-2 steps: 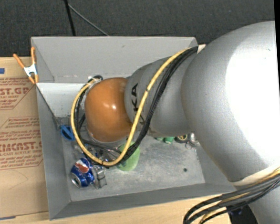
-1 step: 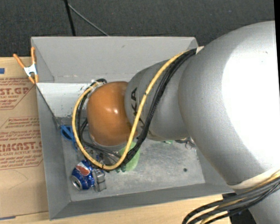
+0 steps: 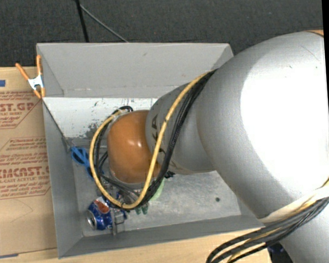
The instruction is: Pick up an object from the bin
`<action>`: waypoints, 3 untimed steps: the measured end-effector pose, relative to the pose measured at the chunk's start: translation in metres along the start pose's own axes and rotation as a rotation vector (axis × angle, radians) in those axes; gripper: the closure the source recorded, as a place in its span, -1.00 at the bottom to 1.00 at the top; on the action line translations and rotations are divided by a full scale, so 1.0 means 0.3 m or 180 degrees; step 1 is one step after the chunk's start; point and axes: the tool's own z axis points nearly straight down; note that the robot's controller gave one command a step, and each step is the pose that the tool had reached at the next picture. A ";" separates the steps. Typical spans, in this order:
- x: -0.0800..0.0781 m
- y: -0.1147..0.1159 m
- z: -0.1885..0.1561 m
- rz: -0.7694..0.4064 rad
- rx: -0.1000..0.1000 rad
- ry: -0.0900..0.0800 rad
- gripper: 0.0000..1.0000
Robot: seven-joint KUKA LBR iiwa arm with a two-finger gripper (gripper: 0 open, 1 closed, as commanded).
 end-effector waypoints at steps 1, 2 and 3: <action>0.000 0.001 0.001 0.0002 -0.0003 0.0002 -1.00; 0.000 0.001 0.001 0.0002 -0.0004 0.0001 1.00; -0.006 0.002 -0.371 0.0003 -0.0007 -0.0037 1.00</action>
Offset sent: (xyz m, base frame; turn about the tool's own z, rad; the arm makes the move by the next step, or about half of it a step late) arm 0.0000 0.0000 0.0000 0.0000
